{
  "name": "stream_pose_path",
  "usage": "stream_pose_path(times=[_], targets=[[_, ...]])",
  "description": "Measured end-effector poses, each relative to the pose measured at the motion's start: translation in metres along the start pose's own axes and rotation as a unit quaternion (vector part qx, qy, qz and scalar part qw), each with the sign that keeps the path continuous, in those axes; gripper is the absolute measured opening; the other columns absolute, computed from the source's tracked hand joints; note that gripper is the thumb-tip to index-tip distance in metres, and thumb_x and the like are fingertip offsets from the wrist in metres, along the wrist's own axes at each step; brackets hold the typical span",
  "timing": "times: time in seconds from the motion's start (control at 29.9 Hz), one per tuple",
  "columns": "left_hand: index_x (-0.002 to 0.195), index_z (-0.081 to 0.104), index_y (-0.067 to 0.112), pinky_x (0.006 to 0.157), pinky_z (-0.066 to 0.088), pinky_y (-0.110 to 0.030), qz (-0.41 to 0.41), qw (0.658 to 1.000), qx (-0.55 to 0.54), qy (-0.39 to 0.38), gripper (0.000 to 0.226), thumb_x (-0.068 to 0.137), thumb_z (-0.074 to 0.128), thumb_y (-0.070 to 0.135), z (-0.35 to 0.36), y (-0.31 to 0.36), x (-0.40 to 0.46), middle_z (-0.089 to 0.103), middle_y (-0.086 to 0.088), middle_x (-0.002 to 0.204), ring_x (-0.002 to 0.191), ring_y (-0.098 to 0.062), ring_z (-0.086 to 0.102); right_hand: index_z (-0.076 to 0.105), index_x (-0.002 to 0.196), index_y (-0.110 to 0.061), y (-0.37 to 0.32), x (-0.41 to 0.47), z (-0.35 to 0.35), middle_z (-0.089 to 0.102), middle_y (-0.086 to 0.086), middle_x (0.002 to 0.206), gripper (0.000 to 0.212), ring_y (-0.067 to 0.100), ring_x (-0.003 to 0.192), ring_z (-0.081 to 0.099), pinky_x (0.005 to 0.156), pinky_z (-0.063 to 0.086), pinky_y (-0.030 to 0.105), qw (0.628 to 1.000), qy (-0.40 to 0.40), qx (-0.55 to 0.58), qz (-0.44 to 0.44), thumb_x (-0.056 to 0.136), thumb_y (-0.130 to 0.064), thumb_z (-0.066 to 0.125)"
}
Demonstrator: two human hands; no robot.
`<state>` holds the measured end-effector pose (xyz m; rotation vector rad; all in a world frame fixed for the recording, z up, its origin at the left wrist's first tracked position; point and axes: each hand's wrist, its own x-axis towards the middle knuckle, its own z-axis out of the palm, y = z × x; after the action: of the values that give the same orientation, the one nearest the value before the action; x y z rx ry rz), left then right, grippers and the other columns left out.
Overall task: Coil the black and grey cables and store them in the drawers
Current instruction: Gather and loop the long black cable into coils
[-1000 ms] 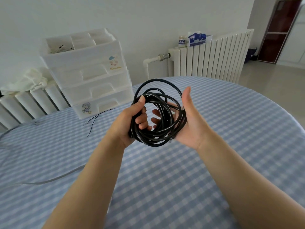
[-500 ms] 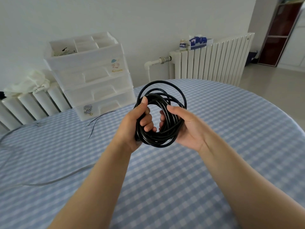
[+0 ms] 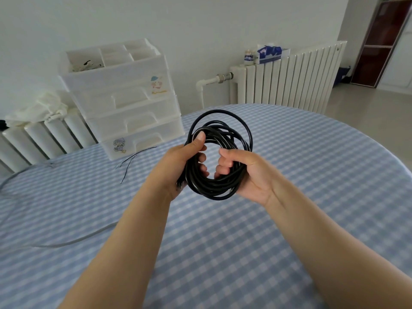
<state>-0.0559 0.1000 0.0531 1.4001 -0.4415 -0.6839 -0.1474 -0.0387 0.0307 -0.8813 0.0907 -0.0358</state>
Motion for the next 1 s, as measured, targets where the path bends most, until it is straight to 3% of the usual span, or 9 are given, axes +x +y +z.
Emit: stream_pose_path(times=[0.1,0.2,0.33,0.47,0.63,0.8,0.9,0.97,1.0], targets=[[0.088,0.061,0.011,0.064,0.055,-0.031,-0.019,0.999,-0.039,-0.028,0.039,0.07,0.068,0.045,0.001,-0.003,0.002,0.064,0.0,0.072,0.062,-0.015,0.064,0.053,0.056,-0.02,0.003,0.002,0.004,0.035,-0.004,0.053,0.036,0.009,0.05,0.036,0.066,0.04,0.028,0.998,0.033,-0.027,-0.049,0.091,-0.012,0.057],[0.086,0.063,0.01,0.068,0.057,-0.031,-0.025,0.991,-0.107,-0.073,0.019,0.074,0.068,0.024,0.006,-0.004,0.0,0.068,-0.002,0.08,0.072,-0.016,0.068,0.053,0.051,-0.022,0.003,0.003,0.005,0.032,-0.005,0.05,0.041,0.009,0.049,0.032,0.059,0.038,0.027,0.993,0.06,-0.052,-0.092,0.091,-0.013,0.058],[0.086,0.06,0.014,0.067,0.053,-0.03,0.012,0.998,-0.036,-0.059,0.009,0.086,0.062,0.006,0.011,-0.009,0.001,0.063,-0.001,0.072,0.069,-0.016,0.065,0.053,0.061,-0.016,0.006,0.004,0.001,0.035,-0.002,0.048,0.031,0.011,0.046,0.035,0.058,0.037,0.029,0.983,0.12,-0.042,-0.132,0.09,-0.015,0.061],[0.067,0.058,0.012,0.07,0.049,-0.032,0.024,0.999,-0.021,-0.006,0.024,0.091,0.059,0.013,0.019,-0.013,0.0,0.057,-0.001,0.056,0.054,-0.014,0.058,0.058,0.062,-0.007,0.01,0.005,-0.003,0.052,0.005,0.06,0.028,0.02,0.062,0.057,0.07,0.051,0.034,0.977,0.153,-0.052,-0.142,0.084,-0.021,0.069],[0.051,0.048,0.016,0.068,0.047,-0.029,-0.019,0.995,-0.094,0.032,0.038,0.087,0.059,0.021,0.024,-0.017,0.0,0.048,0.0,0.05,0.049,-0.014,0.053,0.047,0.061,-0.015,0.007,0.005,-0.002,0.037,-0.001,0.053,0.032,0.013,0.052,0.041,0.058,0.045,0.025,0.985,0.125,-0.04,-0.111,0.088,-0.019,0.062],[0.059,0.046,0.017,0.06,0.041,-0.028,-0.006,0.987,-0.155,0.038,0.031,0.089,0.055,0.017,0.029,-0.021,0.001,0.034,0.003,0.049,0.043,-0.011,0.037,0.056,0.069,-0.017,0.01,0.007,0.001,0.033,-0.005,0.053,0.02,0.008,0.046,0.034,0.051,0.039,0.023,0.987,0.131,0.004,-0.092,0.088,-0.016,0.063],[0.066,0.054,0.012,0.061,0.052,-0.029,-0.031,0.978,-0.201,0.043,0.024,0.089,0.056,0.018,0.027,-0.022,0.0,0.05,0.001,0.054,0.05,-0.013,0.057,0.055,0.069,-0.013,0.017,0.008,-0.003,0.039,-0.003,0.054,0.023,0.009,0.05,0.045,0.057,0.044,0.022,0.989,0.126,0.015,-0.076,0.088,-0.022,0.064],[0.071,0.057,0.009,0.059,0.055,-0.028,-0.044,0.971,-0.228,0.053,0.02,0.09,0.055,0.017,0.024,-0.022,0.001,0.056,-0.001,0.06,0.054,-0.015,0.063,0.059,0.087,-0.009,0.018,0.007,-0.002,0.05,-0.002,0.062,0.022,0.009,0.055,0.053,0.062,0.049,0.023,0.991,0.114,0.027,-0.064,0.088,-0.03,0.064],[0.073,0.056,0.01,0.057,0.053,-0.027,-0.044,0.97,-0.23,0.058,0.019,0.09,0.054,0.015,0.023,-0.021,0.001,0.052,0.001,0.057,0.049,-0.014,0.058,0.06,0.095,-0.008,0.018,0.008,-0.002,0.056,-0.001,0.068,0.031,0.011,0.061,0.058,0.067,0.051,0.026,0.992,0.112,0.032,-0.056,0.087,-0.038,0.065]])
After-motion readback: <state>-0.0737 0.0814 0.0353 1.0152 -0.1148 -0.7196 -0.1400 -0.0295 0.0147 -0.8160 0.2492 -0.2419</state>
